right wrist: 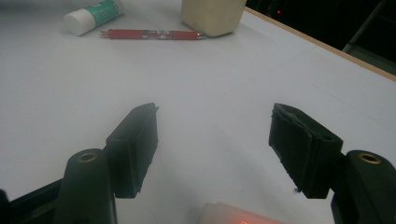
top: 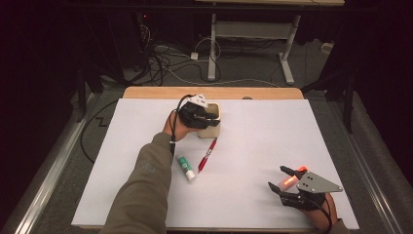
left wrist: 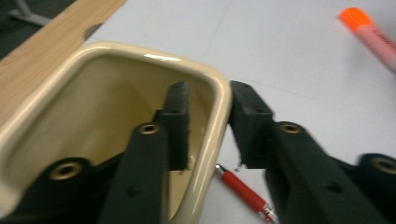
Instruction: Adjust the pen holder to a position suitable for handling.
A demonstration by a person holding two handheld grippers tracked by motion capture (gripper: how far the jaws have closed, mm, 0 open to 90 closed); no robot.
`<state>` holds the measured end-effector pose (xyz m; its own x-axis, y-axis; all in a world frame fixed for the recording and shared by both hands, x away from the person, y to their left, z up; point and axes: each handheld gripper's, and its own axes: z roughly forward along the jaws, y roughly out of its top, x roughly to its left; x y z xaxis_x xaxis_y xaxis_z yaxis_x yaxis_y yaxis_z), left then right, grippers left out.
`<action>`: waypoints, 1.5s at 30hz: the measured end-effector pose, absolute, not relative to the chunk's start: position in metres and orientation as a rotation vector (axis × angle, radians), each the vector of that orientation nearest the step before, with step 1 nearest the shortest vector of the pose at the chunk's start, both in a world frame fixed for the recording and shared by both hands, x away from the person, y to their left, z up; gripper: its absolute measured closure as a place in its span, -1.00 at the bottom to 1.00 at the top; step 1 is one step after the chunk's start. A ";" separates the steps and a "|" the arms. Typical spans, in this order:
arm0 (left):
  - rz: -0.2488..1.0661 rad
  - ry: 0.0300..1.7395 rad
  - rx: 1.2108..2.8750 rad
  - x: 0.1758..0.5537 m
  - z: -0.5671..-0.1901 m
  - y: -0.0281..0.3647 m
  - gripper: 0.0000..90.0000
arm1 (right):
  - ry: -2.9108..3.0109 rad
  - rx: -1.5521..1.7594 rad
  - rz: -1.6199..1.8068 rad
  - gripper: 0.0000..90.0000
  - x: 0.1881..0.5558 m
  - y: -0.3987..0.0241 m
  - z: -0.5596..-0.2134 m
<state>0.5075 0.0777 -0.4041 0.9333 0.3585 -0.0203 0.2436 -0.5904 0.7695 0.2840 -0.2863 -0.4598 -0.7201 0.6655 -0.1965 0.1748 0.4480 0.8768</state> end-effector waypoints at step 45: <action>0.705 0.499 2.101 0.340 -0.427 0.184 -0.36 | 2.171 0.706 1.189 -0.26 0.282 -0.279 -0.461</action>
<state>0.3402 0.1837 -0.4271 0.7622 0.5712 0.3047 0.0967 -0.5658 0.8188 0.2820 -0.2787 -0.4606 -0.7046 0.6746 -0.2200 0.1777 0.4679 0.8658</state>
